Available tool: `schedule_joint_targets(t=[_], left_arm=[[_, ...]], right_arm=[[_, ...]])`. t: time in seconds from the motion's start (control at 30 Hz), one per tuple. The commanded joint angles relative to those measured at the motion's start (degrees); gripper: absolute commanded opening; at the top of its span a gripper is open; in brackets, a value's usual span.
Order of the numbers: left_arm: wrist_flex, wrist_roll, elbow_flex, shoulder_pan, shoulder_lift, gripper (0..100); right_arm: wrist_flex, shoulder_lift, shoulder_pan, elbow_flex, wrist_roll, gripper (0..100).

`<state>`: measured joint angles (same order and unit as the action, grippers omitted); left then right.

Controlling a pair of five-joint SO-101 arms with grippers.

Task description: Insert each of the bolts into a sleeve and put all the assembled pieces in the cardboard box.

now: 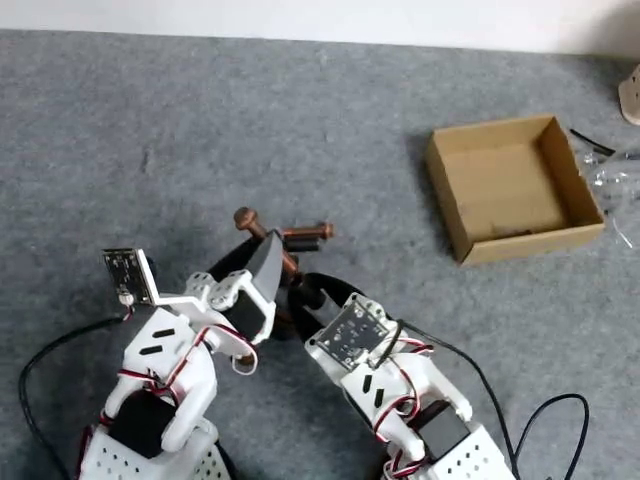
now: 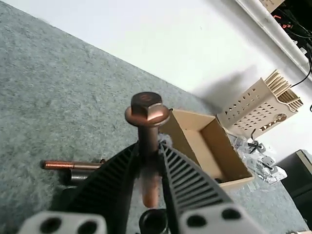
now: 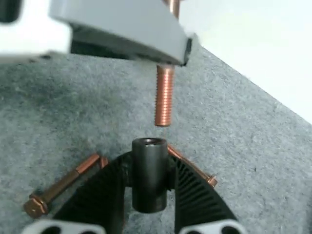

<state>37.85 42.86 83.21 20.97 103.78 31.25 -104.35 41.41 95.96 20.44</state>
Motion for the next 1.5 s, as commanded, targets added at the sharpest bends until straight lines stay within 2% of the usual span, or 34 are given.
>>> schedule_joint_targets(t=[0.0,0.23,0.6,0.73,0.83,1.23,1.33,1.47], left_arm=[[-0.18,0.09,-3.47,1.45,0.92,0],[2.46,-0.09,-3.38,6.11,0.92,0],[5.45,-0.18,-2.24,6.55,0.92,0],[5.19,-0.26,1.36,10.95,0.92,0],[5.36,-3.16,2.68,13.93,0.92,0],[5.45,-4.22,3.03,11.74,0.84,0],[5.45,-4.04,3.03,9.36,0.75,8],[6.07,-3.87,3.21,6.46,0.57,33]], right_arm=[[-2.33,-0.92,-1.01,6.11,0.62,0.4],[-2.33,-0.92,-1.1,6.29,0.79,0.4],[-3.38,-0.92,-2.59,6.11,0.62,0.4],[-3.38,-0.92,-2.59,6.11,0.62,0.4],[-3.38,-0.92,-2.59,6.11,0.79,0.4],[-3.3,-0.92,-2.68,6.2,0.79,0.4],[-3.38,-0.92,-4.35,6.2,0.7,0.4],[-3.38,-0.92,-4.79,6.11,0.62,0.4]])
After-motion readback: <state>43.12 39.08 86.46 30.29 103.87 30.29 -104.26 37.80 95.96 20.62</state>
